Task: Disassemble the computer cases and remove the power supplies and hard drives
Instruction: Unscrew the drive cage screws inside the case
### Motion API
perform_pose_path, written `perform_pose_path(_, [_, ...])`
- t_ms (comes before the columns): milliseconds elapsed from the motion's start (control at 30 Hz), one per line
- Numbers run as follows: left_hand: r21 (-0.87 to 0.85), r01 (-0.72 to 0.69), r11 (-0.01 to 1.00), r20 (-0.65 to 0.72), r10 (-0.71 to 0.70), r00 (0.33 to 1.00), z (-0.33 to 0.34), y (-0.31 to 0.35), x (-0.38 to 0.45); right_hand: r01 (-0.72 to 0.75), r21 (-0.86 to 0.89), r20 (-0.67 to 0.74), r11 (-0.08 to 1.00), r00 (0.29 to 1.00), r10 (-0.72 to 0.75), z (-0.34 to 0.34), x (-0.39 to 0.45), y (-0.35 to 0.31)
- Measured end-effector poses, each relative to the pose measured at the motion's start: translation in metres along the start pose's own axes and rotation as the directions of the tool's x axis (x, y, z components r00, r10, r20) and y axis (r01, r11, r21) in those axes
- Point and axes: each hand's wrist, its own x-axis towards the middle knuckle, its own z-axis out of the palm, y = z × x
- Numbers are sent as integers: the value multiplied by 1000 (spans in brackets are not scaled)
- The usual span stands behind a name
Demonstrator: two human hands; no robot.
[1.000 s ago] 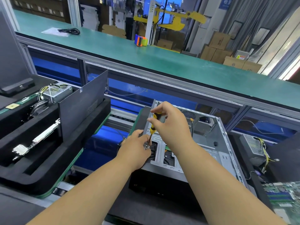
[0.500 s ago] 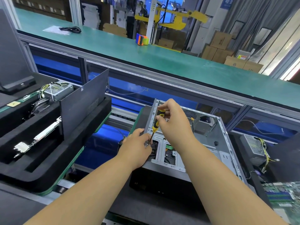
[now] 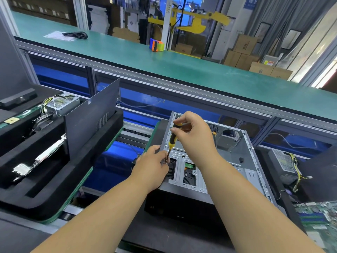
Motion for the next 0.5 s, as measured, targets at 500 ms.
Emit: perform_pose_path(500, [-12,13,1000,-13,-14,1000,1,0,2,137,-25,10,990,991,-137,6,-1,3])
